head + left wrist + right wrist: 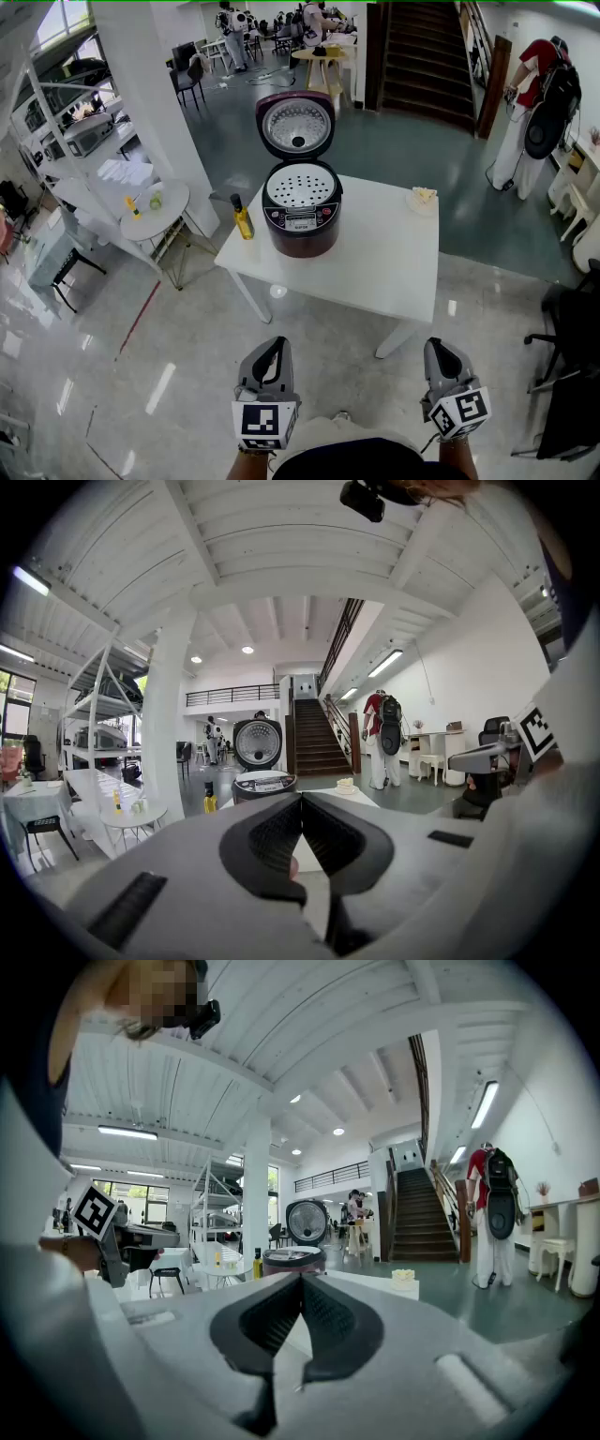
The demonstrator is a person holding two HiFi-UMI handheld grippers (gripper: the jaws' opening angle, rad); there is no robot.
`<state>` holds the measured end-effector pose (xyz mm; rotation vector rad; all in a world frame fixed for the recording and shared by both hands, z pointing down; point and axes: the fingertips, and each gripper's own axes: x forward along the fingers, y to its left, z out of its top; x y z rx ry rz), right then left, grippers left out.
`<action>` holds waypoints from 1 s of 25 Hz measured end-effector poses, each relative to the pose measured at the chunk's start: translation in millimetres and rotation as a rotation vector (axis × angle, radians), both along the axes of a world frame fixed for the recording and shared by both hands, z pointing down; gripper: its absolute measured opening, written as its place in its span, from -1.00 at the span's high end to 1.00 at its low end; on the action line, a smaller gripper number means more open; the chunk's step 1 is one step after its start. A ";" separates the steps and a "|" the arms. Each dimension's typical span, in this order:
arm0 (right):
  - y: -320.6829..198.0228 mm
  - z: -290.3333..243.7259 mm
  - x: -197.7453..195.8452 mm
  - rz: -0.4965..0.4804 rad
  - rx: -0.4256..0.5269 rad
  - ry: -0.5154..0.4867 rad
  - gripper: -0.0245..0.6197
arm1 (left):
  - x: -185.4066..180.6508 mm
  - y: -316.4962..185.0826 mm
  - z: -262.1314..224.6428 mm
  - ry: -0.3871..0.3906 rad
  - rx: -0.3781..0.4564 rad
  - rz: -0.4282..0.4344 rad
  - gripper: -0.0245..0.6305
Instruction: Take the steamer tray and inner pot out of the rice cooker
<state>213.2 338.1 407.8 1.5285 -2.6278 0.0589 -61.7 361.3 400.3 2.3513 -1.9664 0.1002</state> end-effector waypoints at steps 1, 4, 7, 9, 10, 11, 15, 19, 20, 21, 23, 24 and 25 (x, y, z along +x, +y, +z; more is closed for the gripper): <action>3.0 2.0 -3.5 0.002 -0.010 -0.008 0.91 | -1.0 4.5 -0.3 0.000 -0.014 0.010 0.93; 12.4 13.5 -11.4 -0.001 -0.046 -0.033 0.91 | -4.0 17.3 3.5 -0.012 -0.041 0.032 0.93; 11.9 15.1 -13.2 -0.015 -0.044 -0.030 0.91 | -3.3 16.6 8.0 -0.023 -0.036 0.029 0.93; 8.5 10.1 -10.4 -0.009 -0.027 -0.016 0.91 | 1.3 11.6 5.6 -0.020 -0.025 0.035 0.93; 7.5 9.0 -7.9 0.000 -0.023 -0.016 0.91 | 3.8 10.1 4.1 -0.021 -0.020 0.041 0.93; 6.8 9.1 -5.1 0.010 -0.022 -0.022 0.91 | 5.8 9.3 3.4 -0.026 -0.017 0.045 0.93; 2.6 12.5 -1.3 0.007 -0.043 -0.058 0.91 | 5.4 3.9 5.2 -0.014 -0.021 0.023 0.93; 0.5 18.5 -2.2 -0.017 -0.042 -0.040 0.84 | 9.9 -1.3 12.1 0.067 -0.052 0.041 0.92; -1.0 20.3 -3.0 -0.025 -0.044 -0.035 0.68 | 13.1 -3.2 15.5 0.077 -0.065 0.053 0.91; -2.7 22.6 -3.5 -0.032 -0.047 -0.031 0.54 | 16.6 -5.1 18.1 0.076 -0.074 0.061 0.87; -6.0 25.3 -3.7 -0.042 -0.048 -0.023 0.27 | 24.1 -7.9 20.8 0.055 -0.083 0.076 0.62; -7.7 25.1 -3.3 -0.044 -0.045 -0.020 0.17 | 28.0 -9.6 22.6 0.046 -0.085 0.085 0.42; -9.7 24.6 -2.5 -0.047 -0.041 -0.019 0.07 | 31.6 -12.1 25.0 0.041 -0.087 0.094 0.22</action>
